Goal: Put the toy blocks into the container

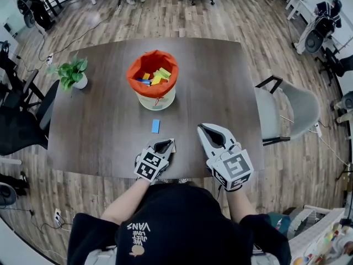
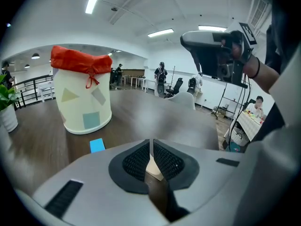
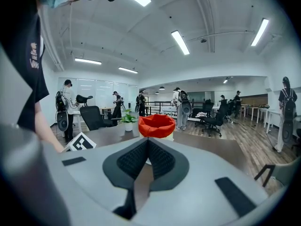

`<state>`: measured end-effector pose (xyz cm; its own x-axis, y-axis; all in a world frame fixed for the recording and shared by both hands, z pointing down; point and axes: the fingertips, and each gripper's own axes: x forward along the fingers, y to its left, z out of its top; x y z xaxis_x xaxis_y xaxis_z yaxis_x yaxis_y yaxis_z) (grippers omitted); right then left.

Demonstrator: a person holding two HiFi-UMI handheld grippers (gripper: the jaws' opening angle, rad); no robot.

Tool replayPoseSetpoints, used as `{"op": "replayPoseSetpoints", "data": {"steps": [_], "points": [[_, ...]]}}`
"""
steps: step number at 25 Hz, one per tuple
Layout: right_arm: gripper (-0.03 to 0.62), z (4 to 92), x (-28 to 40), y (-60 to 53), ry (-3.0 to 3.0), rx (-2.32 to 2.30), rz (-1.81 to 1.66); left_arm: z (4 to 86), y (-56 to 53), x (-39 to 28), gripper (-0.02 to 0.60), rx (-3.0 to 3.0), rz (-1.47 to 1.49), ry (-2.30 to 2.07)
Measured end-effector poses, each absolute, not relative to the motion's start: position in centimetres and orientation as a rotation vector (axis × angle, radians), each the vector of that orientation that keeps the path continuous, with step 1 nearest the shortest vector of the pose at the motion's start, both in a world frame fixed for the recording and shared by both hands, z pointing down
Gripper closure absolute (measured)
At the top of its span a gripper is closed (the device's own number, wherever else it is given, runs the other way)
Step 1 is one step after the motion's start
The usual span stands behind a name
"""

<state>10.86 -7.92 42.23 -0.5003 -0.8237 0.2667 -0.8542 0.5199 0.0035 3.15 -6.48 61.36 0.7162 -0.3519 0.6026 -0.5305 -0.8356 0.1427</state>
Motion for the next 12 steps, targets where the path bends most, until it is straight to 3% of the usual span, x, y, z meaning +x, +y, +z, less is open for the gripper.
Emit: {"op": "replayPoseSetpoints", "data": {"steps": [5, 7, 12], "points": [[0.576, 42.3, 10.8, -8.0, -2.527, 1.421, 0.187, 62.2, -6.0, 3.1, 0.555, 2.581, 0.863, -0.666], [0.576, 42.3, 10.9, -8.1, -2.528, 1.421, 0.189, 62.6, -5.9, 3.1, 0.467, 2.561, 0.876, -0.664], [0.576, 42.2, 10.9, -8.0, -2.53, 1.422, 0.187, 63.5, -5.3, 3.1, 0.355, 2.519, 0.918, -0.674]]}}
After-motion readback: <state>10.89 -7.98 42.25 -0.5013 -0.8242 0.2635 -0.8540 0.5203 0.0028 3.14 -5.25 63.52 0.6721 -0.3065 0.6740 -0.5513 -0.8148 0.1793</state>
